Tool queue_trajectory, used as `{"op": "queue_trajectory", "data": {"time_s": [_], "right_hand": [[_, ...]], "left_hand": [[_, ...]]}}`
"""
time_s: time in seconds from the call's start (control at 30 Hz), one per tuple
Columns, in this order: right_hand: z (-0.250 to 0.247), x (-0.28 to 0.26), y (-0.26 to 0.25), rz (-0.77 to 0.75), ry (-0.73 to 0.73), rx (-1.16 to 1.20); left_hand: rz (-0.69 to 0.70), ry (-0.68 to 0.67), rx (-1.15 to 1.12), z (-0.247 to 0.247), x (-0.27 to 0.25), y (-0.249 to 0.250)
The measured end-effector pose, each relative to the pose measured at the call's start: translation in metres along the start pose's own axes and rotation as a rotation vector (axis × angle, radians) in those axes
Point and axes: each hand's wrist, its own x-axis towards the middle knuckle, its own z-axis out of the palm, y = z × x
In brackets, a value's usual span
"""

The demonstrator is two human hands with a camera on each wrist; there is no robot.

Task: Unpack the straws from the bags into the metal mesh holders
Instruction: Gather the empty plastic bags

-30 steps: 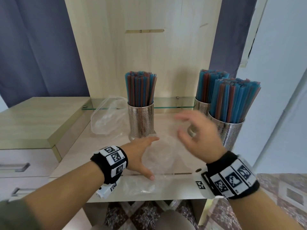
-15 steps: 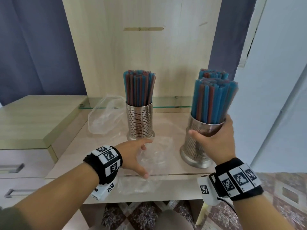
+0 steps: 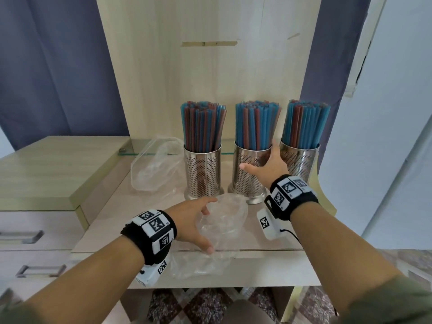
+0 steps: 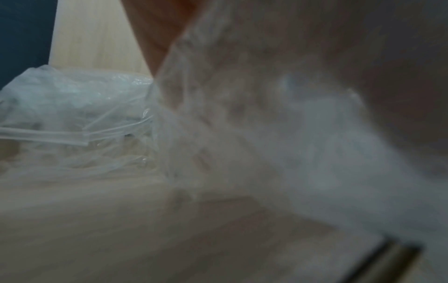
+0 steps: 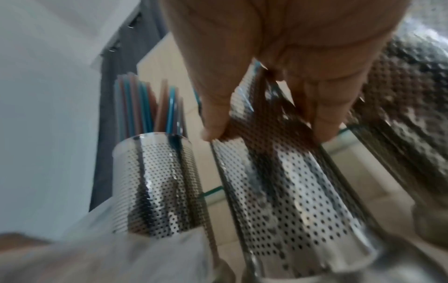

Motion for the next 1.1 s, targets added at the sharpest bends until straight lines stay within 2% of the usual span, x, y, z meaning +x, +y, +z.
{"op": "queue_trajectory", "data": {"time_s": [0.07, 0.1, 0.17, 0.2, 0.23, 0.27, 0.3, 0.37, 0.47, 0.53, 0.6, 0.63, 0.67, 0.7, 0.77, 0.8, 0.83, 0.9, 1.0, 1.1], "right_hand": [[0.002, -0.005, -0.001, -0.009, 0.052, -0.068], [0.003, -0.012, -0.003, -0.072, 0.122, -0.114], [0.004, -0.034, -0.009, -0.361, 0.227, -0.181], [0.004, -0.048, -0.014, -0.532, 0.164, -0.207], [0.004, -0.060, -0.016, -0.665, 0.025, -0.219], [0.004, -0.072, -0.017, -0.732, -0.152, -0.230], [0.005, -0.080, -0.017, -0.745, -0.314, -0.250], [0.009, -0.088, -0.014, -0.751, -0.477, -0.254], [0.019, -0.089, -0.012, -0.770, -0.495, -0.049], [0.023, -0.088, -0.009, -0.730, -0.463, 0.124], [0.021, -0.088, -0.002, -0.686, -0.372, 0.181], [0.018, -0.088, 0.002, -0.676, -0.298, 0.137], [0.014, -0.088, 0.006, -0.670, -0.230, 0.074], [0.010, -0.089, 0.009, -0.658, -0.182, 0.012], [0.001, -0.091, 0.015, -0.621, -0.137, -0.083], [-0.003, -0.091, 0.017, -0.601, -0.124, -0.123], [-0.006, -0.093, 0.019, -0.575, -0.114, -0.159], [-0.012, -0.095, 0.022, -0.530, -0.094, -0.214], [-0.018, -0.103, 0.027, -0.489, -0.081, -0.323], [-0.021, -0.112, 0.031, -0.426, -0.088, -0.429]], "left_hand": [[0.024, 0.047, -0.019, -0.001, -0.002, -0.002], [0.040, 0.080, -0.033, -0.001, -0.003, -0.003], [0.091, 0.157, -0.064, -0.003, -0.006, -0.007], [0.122, 0.199, -0.087, -0.005, -0.007, -0.008], [0.159, 0.242, -0.124, -0.007, -0.008, -0.007], [0.202, 0.292, -0.175, -0.011, -0.010, -0.005], [0.249, 0.344, -0.239, -0.015, -0.010, -0.001], [0.338, 0.438, -0.388, -0.024, -0.012, 0.009], [0.425, 0.476, -0.667, -0.032, -0.014, 0.026], [0.449, 0.418, -0.858, -0.033, -0.018, 0.033], [0.430, 0.346, -0.957, -0.040, -0.020, 0.033], [0.407, 0.353, -0.949, -0.048, -0.021, 0.029], [0.369, 0.414, -0.887, -0.056, -0.021, 0.023], [0.293, 0.534, -0.761, -0.066, -0.017, 0.012], [0.004, 0.809, -0.376, -0.086, -0.007, -0.018], [-0.160, 0.879, -0.176, -0.094, -0.004, -0.032], [-0.294, 0.877, -0.025, -0.098, 0.000, -0.048], [-0.436, 0.737, 0.111, -0.097, 0.007, -0.076], [-0.420, 0.540, 0.104, -0.083, 0.013, -0.091], [-0.328, 0.466, 0.088, -0.070, 0.020, -0.095]]}}
